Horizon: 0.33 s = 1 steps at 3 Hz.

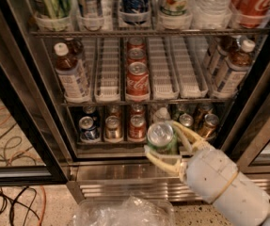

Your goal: Pick green can from middle shelf of fridge

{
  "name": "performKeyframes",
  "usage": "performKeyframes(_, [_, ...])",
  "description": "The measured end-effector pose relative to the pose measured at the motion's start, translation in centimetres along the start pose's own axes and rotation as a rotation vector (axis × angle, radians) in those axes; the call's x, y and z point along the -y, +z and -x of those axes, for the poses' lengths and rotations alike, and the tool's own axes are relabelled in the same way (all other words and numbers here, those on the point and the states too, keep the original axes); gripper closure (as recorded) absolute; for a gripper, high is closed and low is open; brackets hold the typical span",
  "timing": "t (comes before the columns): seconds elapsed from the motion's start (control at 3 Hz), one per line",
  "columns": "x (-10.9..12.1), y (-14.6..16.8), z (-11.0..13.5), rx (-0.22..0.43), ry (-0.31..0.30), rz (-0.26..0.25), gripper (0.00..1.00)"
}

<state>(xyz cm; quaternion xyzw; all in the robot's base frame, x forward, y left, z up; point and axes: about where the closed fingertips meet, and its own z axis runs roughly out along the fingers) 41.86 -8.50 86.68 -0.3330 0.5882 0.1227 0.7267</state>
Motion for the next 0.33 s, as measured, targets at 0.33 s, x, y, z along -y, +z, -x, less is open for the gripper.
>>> performKeyframes(0.33, [-1.47, -2.29, -1.14, -0.047, 0.002, 0.034, 1.0])
